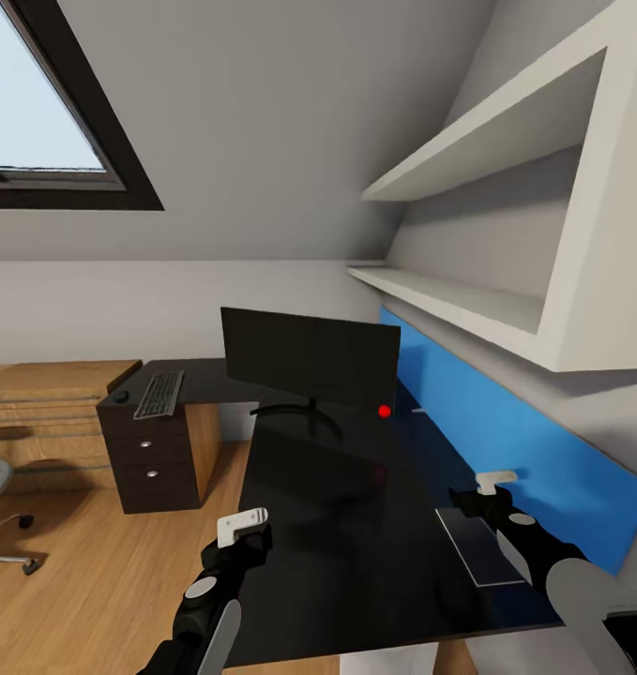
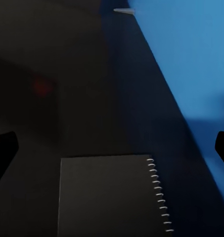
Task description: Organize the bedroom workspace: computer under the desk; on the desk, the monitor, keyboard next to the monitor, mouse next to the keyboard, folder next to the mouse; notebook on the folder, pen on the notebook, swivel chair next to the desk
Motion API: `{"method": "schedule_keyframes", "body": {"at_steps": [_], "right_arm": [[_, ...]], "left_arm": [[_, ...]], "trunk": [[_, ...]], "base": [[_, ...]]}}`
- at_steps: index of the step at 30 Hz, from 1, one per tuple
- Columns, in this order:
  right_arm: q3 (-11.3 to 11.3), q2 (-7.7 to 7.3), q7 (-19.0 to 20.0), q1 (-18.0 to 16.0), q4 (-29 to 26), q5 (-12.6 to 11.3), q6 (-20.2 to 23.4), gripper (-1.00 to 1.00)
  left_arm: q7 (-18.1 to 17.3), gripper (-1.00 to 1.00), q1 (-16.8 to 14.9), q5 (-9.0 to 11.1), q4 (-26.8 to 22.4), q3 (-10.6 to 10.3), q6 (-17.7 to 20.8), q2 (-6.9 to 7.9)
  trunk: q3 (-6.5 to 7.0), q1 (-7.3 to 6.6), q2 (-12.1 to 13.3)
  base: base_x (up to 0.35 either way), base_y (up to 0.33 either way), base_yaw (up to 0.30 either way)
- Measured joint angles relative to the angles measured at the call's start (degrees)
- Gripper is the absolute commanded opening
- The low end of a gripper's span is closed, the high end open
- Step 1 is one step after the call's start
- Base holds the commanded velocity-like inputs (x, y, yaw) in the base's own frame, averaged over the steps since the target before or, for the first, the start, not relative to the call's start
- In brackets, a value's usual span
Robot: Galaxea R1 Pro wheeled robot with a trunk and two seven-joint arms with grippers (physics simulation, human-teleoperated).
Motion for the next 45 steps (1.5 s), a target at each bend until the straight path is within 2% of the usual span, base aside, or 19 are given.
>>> {"method": "schedule_keyframes", "body": {"at_steps": [7,20,34,45], "right_arm": [[0.1,0.22,0.0,0.0,0.0,0.0,0.0,1.00],[0.4,1.87,-1.6,0.0,0.0,0.4,0.0,1.00],[0.4,2.04,-2.1,0.0,0.0,0.4,0.0,1.00],[0.1,1.79,-5.3,0.0,0.0,0.4,1.6,1.00]], "left_arm": [[0.0,1.00,0.0,0.0,0.0,0.0,0.0,0.00],[0.0,1.00,0.0,0.0,0.1,-0.1,0.0,0.00],[0.0,1.00,0.0,-0.1,0.2,-0.1,-0.1,0.00],[0.0,1.00,0.0,-0.1,0.2,-0.1,-0.1,0.00]], "trunk": [[-1.26,1.54,-2.8],[-3.60,4.40,-8.0],[-6.11,7.47,-13.6],[-8.09,9.89,-18.1]], "base": [[0.000,0.000,0.000],[0.000,0.000,0.000],[0.000,0.000,0.000],[0.000,0.000,0.000]]}}
